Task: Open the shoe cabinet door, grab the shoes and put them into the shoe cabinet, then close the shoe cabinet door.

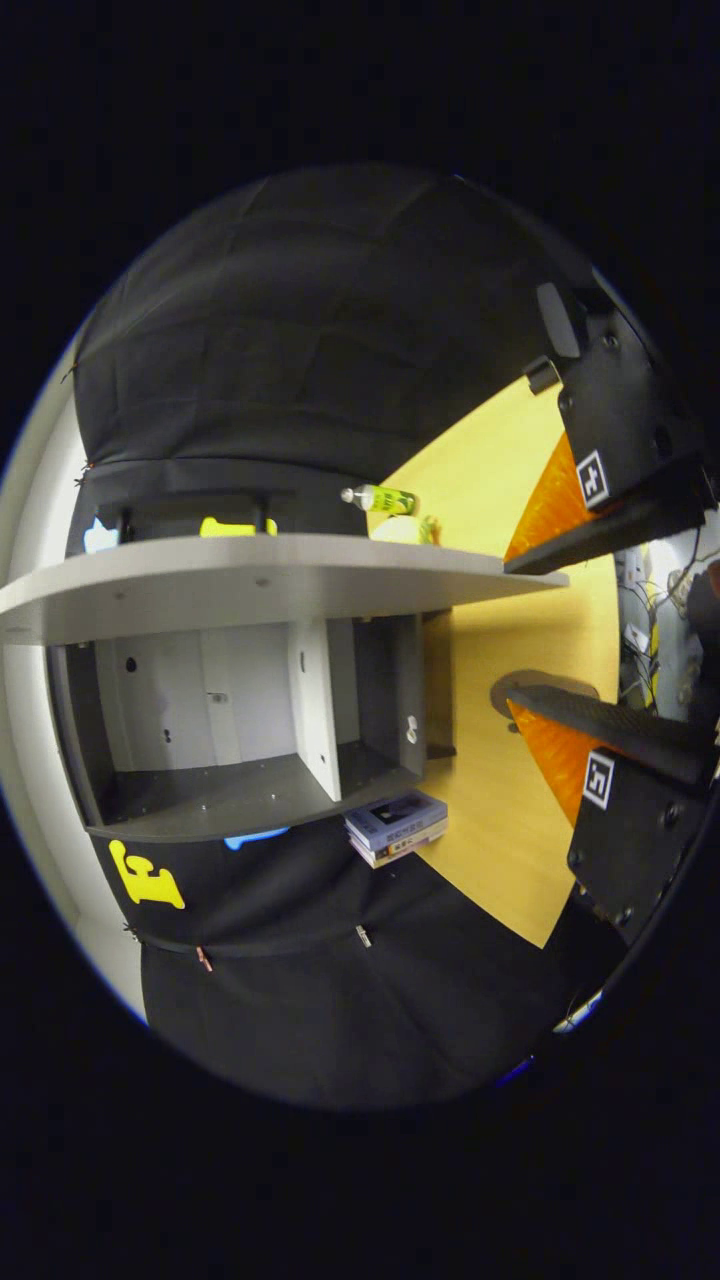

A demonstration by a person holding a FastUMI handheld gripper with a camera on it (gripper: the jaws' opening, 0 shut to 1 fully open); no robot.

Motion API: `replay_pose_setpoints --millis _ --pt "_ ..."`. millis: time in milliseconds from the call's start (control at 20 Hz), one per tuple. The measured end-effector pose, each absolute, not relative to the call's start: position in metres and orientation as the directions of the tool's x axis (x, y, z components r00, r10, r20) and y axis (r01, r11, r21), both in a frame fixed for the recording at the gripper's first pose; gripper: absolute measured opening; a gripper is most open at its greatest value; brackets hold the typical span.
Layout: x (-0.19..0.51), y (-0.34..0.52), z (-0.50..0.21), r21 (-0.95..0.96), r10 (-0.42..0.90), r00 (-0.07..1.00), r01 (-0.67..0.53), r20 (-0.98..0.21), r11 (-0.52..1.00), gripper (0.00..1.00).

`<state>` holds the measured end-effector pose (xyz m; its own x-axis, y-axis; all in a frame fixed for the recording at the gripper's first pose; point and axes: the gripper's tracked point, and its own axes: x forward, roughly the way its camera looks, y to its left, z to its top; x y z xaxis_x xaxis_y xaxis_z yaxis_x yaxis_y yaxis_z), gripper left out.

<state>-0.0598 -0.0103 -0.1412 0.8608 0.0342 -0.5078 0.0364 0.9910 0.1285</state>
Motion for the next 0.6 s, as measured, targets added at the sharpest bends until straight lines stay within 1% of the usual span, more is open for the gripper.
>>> replay_pose_setpoints --millis 50,100,200,450,600 --pt "-0.059 -0.001 -0.153 0.136 0.038 0.849 0.041 -0.527 0.990 0.80" --pt "-0.057 0.006 -0.164 0.142 0.039 0.838 0.047 -0.545 0.989 0.91" --pt "-0.048 0.034 -0.184 0.165 0.069 0.821 0.031 -0.567 0.986 0.98" --pt "-0.018 0.100 -0.239 0.179 0.154 0.786 -0.055 -0.599 0.982 0.99" --pt "-0.002 0.127 -0.283 0.193 0.170 0.752 -0.057 -0.637 0.979 0.99"
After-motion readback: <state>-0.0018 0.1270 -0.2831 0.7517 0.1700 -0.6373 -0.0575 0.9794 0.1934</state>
